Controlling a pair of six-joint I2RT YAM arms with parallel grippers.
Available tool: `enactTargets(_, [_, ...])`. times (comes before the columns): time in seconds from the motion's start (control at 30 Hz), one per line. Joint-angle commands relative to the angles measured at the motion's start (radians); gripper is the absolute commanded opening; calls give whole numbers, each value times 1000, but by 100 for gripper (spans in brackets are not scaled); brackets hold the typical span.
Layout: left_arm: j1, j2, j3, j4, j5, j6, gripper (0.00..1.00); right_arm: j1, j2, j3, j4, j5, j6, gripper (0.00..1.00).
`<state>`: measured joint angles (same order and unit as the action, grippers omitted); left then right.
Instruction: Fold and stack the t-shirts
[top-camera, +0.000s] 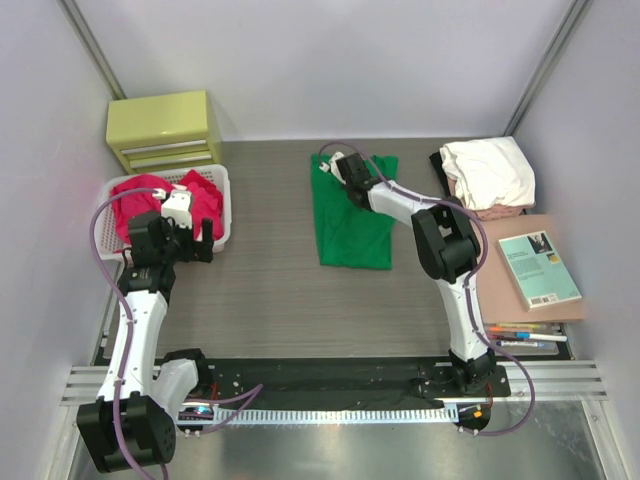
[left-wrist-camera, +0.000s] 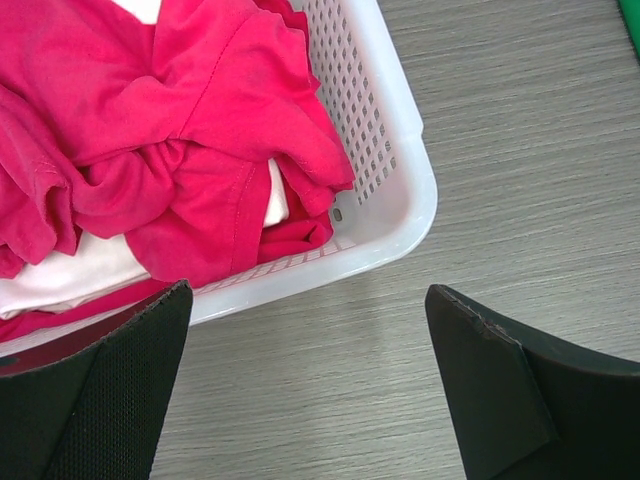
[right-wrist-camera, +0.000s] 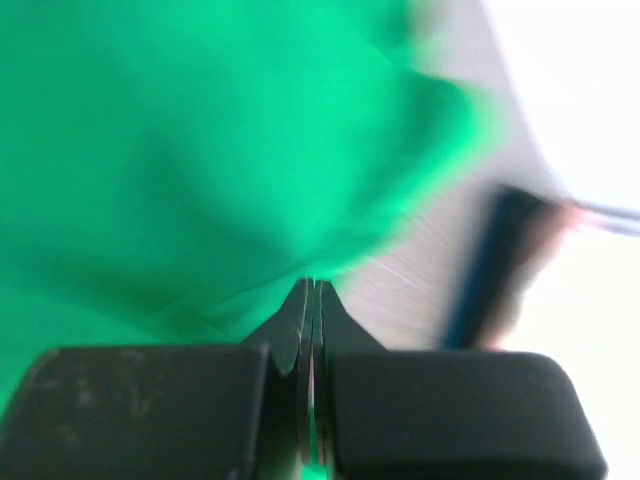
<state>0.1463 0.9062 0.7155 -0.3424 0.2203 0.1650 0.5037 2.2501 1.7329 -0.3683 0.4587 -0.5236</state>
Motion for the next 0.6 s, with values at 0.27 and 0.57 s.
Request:
enactTargets(0.27, [-2, 2, 4, 6, 16, 8, 100, 32, 39, -536, 1710, 532, -926, 1])
enactTargets(0.57, [-2, 7, 7, 0, 13, 10, 100, 30, -33, -455, 1433, 606, -724, 1])
